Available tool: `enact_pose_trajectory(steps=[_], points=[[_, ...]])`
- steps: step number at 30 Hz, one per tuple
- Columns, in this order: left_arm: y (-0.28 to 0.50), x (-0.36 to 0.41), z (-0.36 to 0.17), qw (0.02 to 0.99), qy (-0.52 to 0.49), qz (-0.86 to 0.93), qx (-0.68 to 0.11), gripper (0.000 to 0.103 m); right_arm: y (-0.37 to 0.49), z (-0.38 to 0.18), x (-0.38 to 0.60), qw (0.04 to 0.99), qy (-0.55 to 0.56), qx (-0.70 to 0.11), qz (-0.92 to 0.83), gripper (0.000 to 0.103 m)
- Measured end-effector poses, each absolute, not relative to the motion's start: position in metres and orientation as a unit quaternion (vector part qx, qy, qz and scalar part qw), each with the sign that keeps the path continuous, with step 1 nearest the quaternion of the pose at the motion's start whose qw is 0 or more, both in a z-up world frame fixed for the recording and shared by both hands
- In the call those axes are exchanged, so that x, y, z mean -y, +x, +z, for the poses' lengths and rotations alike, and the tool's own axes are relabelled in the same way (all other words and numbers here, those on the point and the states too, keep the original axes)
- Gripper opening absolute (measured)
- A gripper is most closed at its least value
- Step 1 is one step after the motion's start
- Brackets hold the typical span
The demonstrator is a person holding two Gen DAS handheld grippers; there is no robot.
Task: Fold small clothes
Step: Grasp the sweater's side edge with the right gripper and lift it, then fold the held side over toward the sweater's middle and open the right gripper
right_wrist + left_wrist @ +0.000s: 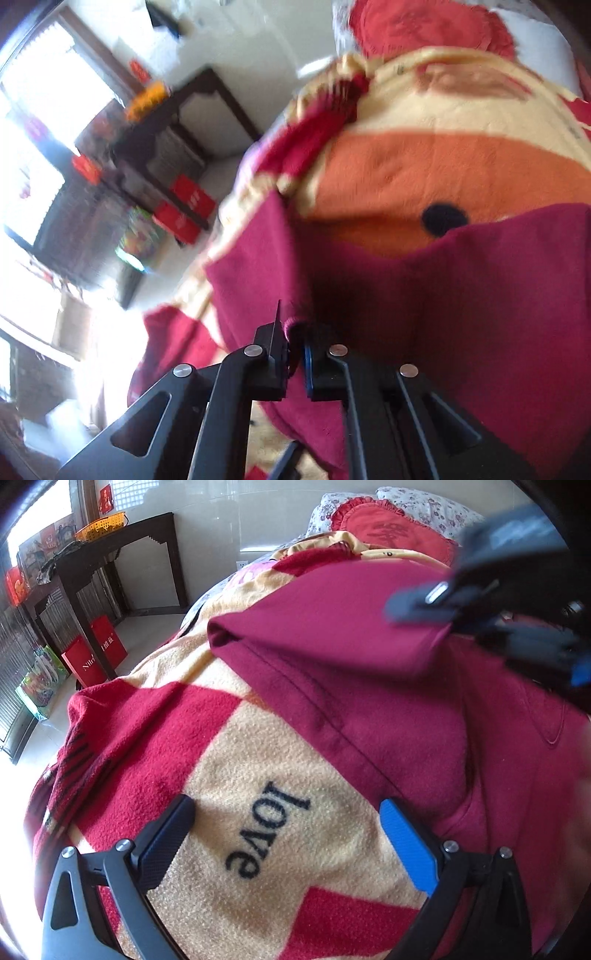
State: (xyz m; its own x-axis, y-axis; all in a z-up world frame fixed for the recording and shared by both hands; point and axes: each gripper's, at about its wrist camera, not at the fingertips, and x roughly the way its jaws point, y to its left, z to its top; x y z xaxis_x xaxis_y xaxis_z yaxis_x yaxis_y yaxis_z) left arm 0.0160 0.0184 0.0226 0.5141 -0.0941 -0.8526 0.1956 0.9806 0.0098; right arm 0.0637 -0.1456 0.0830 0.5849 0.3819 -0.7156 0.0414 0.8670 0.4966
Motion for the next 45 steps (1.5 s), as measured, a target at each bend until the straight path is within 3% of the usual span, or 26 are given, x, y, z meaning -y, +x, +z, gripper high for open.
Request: enact_pose_trajectory(steps=[10,17,29,37,40,45], points=[[0.012,-0.007,0.019,0.873,0.078,-0.06,-0.477,0.103,-0.02,0.176,0.208,0.897,0.238,-0.357,0.101,0.0],[0.006,0.003,0.021,0.875,0.086,-0.052,-0.474,0.103,-0.084,0.205,0.279,0.91,0.241,-0.334,0.045,0.0],[-0.012,0.003,0.027,0.87,0.1,-0.061,-0.479,0.103,-0.149,0.158,0.383,0.88,0.277,-0.375,-0.093,0.0],[-0.025,0.007,0.039,0.873,0.097,-0.083,-0.47,0.103,-0.144,0.094,0.412,0.825,0.228,-0.482,-0.19,0.0],[-0.031,0.008,0.043,0.873,0.102,-0.095,-0.467,0.103,-0.141,0.093,0.407,0.82,0.199,-0.493,-0.213,0.014],[-0.036,0.016,0.037,0.867,0.107,-0.113,-0.474,0.103,-0.119,0.122,0.358,0.864,0.166,-0.449,-0.159,0.026]])
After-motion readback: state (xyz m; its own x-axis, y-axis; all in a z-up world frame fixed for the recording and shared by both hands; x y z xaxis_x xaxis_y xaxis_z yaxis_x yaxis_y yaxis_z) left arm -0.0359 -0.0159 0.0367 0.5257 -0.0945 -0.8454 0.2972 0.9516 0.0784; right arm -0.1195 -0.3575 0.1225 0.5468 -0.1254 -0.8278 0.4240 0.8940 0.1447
